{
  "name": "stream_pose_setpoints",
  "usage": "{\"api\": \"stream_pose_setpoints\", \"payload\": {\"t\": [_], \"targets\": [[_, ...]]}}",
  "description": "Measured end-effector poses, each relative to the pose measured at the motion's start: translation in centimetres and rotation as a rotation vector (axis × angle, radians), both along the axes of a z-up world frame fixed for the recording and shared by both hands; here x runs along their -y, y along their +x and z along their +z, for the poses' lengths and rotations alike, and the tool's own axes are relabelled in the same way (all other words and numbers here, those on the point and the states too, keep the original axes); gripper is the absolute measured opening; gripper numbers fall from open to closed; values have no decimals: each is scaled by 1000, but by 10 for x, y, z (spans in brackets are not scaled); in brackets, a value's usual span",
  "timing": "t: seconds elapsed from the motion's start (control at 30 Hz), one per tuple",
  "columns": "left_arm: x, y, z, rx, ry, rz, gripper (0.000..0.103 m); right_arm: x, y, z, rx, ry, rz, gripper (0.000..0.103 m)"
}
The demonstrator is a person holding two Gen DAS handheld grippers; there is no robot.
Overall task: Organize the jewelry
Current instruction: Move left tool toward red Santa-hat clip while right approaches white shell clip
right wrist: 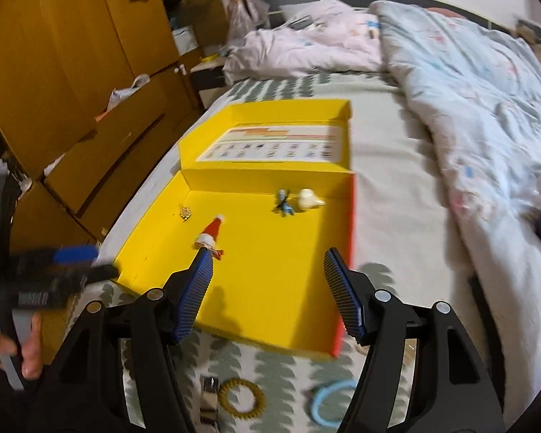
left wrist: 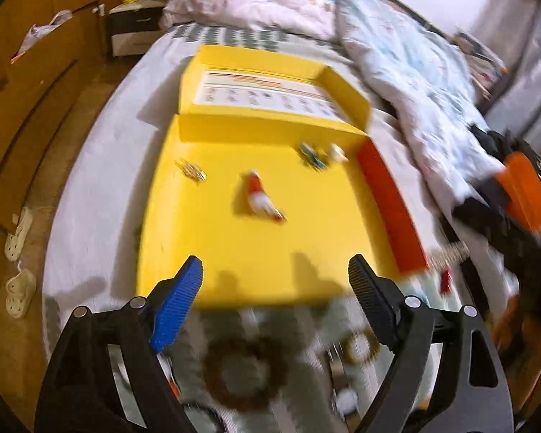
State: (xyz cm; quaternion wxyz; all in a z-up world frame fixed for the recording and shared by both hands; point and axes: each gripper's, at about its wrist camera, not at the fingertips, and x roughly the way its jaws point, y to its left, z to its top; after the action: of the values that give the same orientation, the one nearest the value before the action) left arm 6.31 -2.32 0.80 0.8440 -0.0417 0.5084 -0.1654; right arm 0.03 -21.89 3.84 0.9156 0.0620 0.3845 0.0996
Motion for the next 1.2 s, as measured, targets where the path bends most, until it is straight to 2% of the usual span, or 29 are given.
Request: {"api": "stream_pose_setpoints", "payload": {"t": [0.13, 0.3, 0.47, 0.67, 0.77, 0.87, 1.0, 1.2], "targets": [[11, 47, -29, -86, 19, 11, 82, -11, 40, -23, -75, -26, -25, 67], [22, 71, -65, -174, 56, 8, 82, -11, 89, -36, -114, -53, -49, 67], [33, 75, -76, -189, 94, -22, 81, -10, 128, -41, -151, -50, -59, 67], [43, 83, -85, -204, 116, -48, 80, -15, 165, -68, -226, -151, -42, 67], [48, 86, -92, -229, 109, -67, 80, -4, 175, -87, -291, -101, -50, 67], [48, 90, -99, -238, 120, -55, 79, 2, 182, -94, -291, -84, -65, 67], [44, 92, -110, -261, 125, -38, 72, 4, 191, -103, -315, -67, -85, 64], [44, 90, -111, -242, 144, -40, 72, 2, 200, -113, -306, -137, -123, 64]]}}
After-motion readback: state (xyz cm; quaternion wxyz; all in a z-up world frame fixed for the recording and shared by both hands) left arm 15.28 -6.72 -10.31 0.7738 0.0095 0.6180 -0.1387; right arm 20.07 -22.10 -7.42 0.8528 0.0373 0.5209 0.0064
